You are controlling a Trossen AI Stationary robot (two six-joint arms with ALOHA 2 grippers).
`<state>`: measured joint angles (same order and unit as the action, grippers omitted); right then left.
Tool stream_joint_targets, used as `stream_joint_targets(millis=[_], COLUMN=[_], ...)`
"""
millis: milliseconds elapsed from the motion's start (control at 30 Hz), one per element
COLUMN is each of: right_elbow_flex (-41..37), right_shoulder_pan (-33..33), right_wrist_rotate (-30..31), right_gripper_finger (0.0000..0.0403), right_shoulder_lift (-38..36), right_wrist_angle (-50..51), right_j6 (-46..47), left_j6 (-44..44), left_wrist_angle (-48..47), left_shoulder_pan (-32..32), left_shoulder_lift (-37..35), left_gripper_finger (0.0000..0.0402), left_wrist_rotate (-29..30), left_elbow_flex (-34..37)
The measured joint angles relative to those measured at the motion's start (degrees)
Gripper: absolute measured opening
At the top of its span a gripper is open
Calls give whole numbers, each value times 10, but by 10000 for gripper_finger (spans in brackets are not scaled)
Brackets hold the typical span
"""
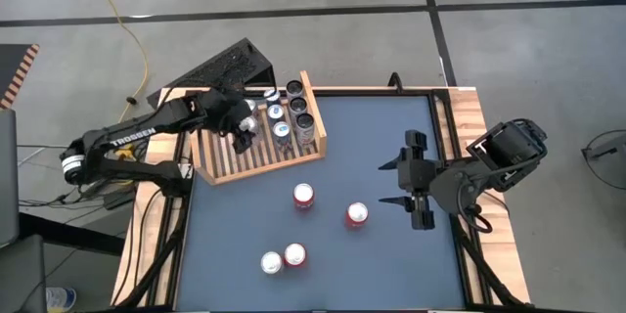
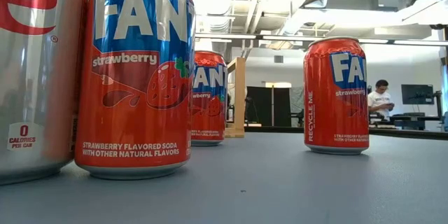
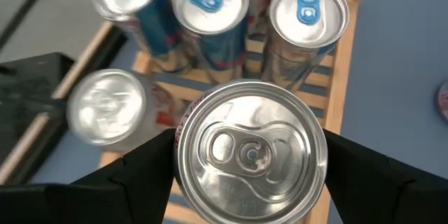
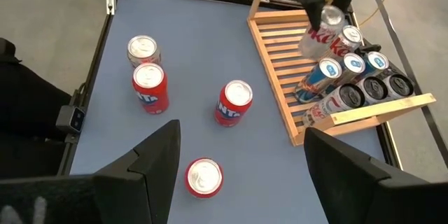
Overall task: Place canned beverage on shelf
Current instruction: Put the left silver soda can on the shelf aligned with the other silver soda can
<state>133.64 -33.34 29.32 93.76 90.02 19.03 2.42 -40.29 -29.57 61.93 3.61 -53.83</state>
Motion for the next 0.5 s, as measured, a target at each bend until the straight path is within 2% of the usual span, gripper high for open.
stream_joint_targets(millis=[67,200,500], right_elbow_flex=[0,0,0], right_shoulder_pan=[0,0,0], right_wrist_rotate=[0,0,0], right_gripper_finger=[276,276,276], right_shoulder_lift=[0,0,0], right_wrist_angle=[0,0,0], right_j6=[0,0,0], left_j6=[14,26,46], left_wrist_angle=[26,47,83], left_shoulder_pan=[-8,-23,-36], left_shoulder_lift=[1,4,3], left_gripper_finger=[294,294,294], left_wrist_rotate=[-11,15,-11], left_elbow_flex=[27,68,73])
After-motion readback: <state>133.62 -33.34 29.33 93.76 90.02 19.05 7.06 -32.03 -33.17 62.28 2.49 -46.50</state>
